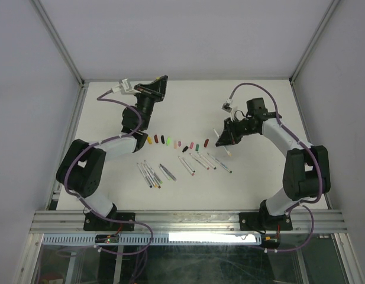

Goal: Open the pen caps
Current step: Place the pen at the center of the board.

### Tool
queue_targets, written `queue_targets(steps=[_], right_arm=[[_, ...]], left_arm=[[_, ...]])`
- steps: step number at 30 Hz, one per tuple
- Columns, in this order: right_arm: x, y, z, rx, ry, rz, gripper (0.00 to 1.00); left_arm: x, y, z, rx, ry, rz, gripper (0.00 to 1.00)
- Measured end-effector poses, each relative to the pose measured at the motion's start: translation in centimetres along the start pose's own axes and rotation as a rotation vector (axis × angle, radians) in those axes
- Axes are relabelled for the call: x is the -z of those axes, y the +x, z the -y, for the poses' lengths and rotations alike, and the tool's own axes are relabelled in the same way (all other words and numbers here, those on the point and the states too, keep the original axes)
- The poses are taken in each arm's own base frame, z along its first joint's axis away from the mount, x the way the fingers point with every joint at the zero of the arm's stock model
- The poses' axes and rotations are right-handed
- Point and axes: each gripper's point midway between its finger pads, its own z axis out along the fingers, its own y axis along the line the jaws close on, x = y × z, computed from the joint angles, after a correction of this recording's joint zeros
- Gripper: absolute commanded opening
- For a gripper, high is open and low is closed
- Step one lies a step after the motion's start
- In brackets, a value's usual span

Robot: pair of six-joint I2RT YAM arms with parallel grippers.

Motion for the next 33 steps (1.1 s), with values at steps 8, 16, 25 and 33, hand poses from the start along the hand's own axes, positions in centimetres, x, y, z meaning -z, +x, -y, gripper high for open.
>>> queue_targets(steps=[8, 16, 25, 33], right_arm=[[0.9, 1.8, 4.6, 0.051, 0.268, -0.111, 0.01], [1.4, 3.9, 6.9, 0.072, 0.401, -0.232, 0.02], [1.0, 5.4, 8.1, 0.059, 0.436, -0.305, 0.05], [0.7, 6.4, 8.7, 0.045, 0.446, -0.347, 0.07]], left_arm=[[7.3, 0.5, 2.0, -0.053, 0.02, -0.19, 0.0], [14.3, 2.5, 2.1, -0.107, 0.031, -0.432, 0.0], [19.3, 5.3, 0.5, -0.074, 0.002, -0.613, 0.0], [21.2, 6.8, 0.7, -0.036, 0.008, -0.683, 0.0]])
